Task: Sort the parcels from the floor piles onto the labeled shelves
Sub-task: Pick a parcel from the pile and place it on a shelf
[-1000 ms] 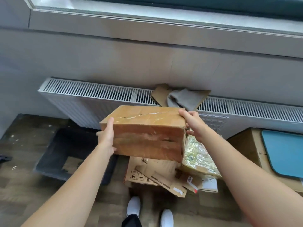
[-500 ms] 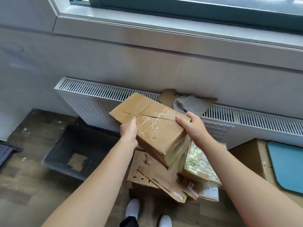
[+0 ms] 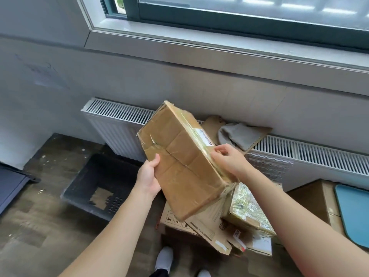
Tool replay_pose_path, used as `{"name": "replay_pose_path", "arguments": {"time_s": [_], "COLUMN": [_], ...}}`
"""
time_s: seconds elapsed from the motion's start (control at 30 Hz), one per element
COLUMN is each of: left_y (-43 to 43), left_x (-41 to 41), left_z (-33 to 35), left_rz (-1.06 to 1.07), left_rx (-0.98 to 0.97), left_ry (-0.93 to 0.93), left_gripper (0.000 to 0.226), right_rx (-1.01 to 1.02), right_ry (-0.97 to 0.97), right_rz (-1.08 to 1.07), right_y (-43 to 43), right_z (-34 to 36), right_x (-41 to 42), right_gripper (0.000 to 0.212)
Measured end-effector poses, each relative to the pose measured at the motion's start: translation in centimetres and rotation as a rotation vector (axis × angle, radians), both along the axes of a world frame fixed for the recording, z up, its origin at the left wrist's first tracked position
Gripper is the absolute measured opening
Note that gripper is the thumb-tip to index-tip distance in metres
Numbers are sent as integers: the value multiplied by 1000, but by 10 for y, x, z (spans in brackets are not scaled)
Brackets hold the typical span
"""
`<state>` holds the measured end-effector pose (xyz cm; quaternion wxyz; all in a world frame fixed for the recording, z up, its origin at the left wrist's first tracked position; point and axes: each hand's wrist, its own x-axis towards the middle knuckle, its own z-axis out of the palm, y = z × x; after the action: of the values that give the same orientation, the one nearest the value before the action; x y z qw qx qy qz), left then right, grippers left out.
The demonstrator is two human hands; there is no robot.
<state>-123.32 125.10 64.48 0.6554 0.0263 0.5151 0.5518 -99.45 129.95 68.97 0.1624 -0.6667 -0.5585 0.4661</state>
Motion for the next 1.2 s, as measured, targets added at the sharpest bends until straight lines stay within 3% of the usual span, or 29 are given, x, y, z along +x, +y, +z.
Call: {"name": "replay_pose_path", "arguments": {"time_s": [0.1,0.27,0.4,0.57,0.77,0.93,1.1,1.2], "left_y": [2,9,13,11,10,4,0,3], "left_x": [-8,-5,-1,13,12,7,-5,-21], "left_z": [2,8,20,49,54,61,70,83], "left_rz": [-28,-65,-245,-219,-177,-145,-170,-159], "left_rx": [69,87,86,18,55,142,226,241], "left_ry": [-4,305,505,382,388,271,498,611], "left_gripper": [40,40,48,35,40,48,23,19], "right_rx": [-117,6,159,281,351,374,362,312], "right_ry": [19,11,0,-52,-93,-143,-146,-155], "right_rz": [-71,-69,-107,-92,-99,-90,-61,-15], "right_y": [6,9,6,10,11,12,12,12], "right_z": [7,13,21,31,47,58,68,72], "right_x": [-1,-6,-10,-17,-29,-43,-64,-77], "right_gripper": [67,45,40,38,33,35,35,36]}}
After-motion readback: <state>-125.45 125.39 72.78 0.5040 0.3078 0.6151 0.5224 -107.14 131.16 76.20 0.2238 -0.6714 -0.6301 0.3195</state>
